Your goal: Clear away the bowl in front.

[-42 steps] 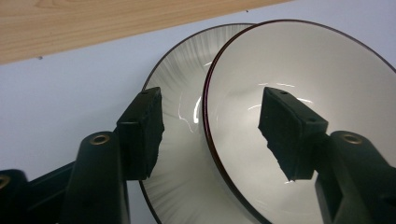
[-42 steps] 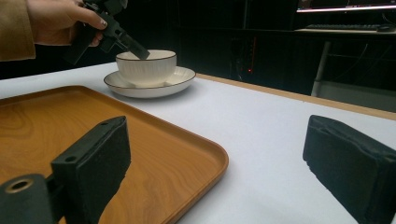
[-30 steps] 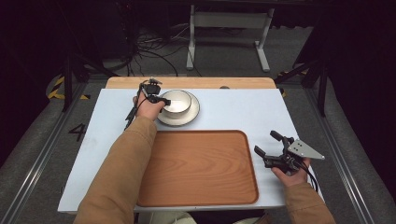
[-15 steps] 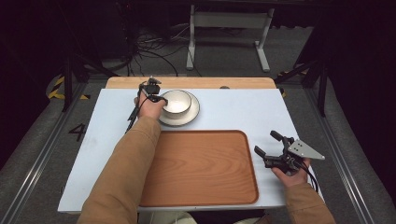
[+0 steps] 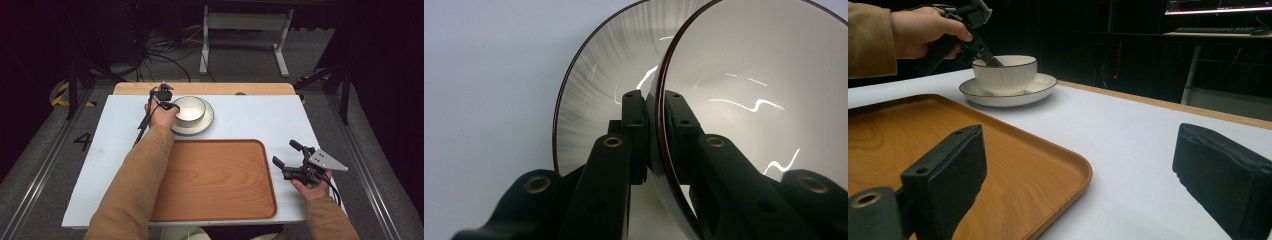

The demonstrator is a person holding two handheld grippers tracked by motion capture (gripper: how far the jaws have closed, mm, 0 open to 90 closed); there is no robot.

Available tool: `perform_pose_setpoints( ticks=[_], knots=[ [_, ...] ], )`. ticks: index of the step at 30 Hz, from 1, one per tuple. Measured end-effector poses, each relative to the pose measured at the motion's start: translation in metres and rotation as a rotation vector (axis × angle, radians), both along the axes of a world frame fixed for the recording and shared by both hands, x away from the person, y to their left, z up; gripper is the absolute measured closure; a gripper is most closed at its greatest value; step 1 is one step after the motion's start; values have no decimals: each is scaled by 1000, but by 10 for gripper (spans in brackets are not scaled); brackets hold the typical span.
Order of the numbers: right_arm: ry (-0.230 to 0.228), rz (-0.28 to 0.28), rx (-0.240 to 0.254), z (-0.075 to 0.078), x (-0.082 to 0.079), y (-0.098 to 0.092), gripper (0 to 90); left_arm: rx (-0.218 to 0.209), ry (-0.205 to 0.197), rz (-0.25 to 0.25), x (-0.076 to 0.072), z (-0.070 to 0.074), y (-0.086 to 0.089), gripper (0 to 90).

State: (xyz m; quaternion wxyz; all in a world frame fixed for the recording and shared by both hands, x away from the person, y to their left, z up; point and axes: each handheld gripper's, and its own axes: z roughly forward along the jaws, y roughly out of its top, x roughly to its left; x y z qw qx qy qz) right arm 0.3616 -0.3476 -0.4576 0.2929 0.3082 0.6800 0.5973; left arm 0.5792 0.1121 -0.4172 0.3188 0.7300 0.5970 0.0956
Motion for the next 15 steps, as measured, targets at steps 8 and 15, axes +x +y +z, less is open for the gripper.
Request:
perform_pose_setpoints(
  ticks=[8,15],
  knots=[
    [-1,0,-1,0,0,0,80,-13,-16,-11,-4,7,-3,824],
    [0,1,-1,0,0,0,79,-40,-38,-29,-10,17,-3,822]
  ],
)
